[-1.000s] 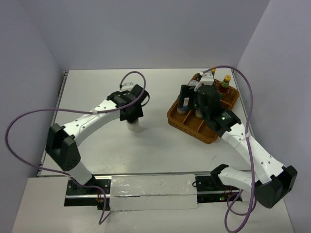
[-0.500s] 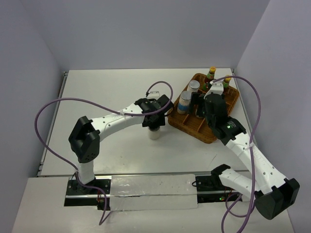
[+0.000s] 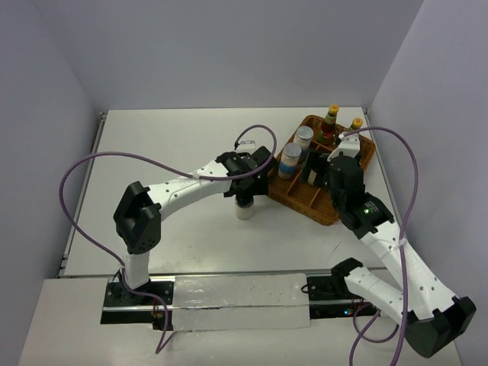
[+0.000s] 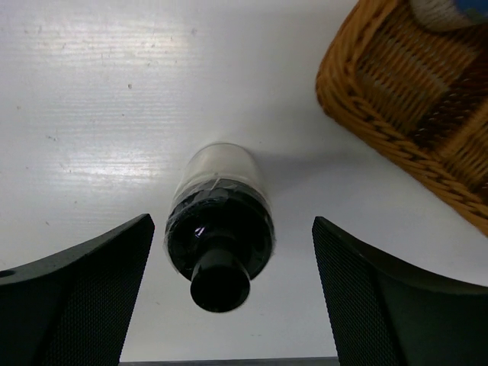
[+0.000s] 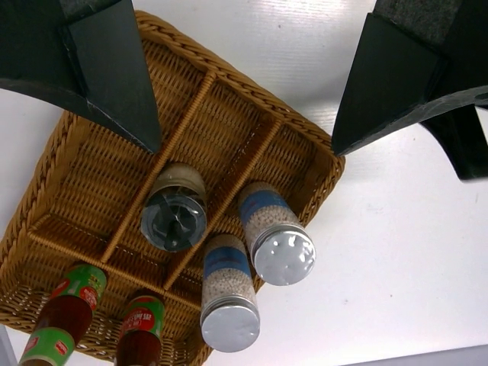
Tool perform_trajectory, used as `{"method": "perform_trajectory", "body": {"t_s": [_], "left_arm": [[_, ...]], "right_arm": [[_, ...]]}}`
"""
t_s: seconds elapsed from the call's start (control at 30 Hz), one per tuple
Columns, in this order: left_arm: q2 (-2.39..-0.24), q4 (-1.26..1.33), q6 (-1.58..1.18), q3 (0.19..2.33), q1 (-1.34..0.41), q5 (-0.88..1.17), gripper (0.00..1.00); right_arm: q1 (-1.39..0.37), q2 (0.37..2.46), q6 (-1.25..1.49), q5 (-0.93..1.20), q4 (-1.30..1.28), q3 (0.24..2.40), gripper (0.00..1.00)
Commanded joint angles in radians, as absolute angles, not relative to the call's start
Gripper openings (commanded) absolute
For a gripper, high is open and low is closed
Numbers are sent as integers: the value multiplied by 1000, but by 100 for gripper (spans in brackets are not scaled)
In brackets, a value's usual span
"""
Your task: Organize the condiment bottles
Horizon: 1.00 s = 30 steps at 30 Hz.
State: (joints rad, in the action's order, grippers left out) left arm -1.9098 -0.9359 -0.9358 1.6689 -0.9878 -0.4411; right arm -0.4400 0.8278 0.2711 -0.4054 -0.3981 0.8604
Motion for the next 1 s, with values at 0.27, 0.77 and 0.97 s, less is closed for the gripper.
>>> {"method": "perform_trajectory", "body": {"t_s": [0.27,0.77,0.97], "left_arm": [[-1605,-1002,-896,1734,-826,-546,93],[-1304,-914,-882,1490,-548,-509,93],[-1324,-907,-885,1482,-547,-496,92]], "right_arm": [[-456,798,270,-90,-351,859,96],[-859,1172,270,-139,-339,974,100],[-892,1291,270,-169,-322,995,100]]}}
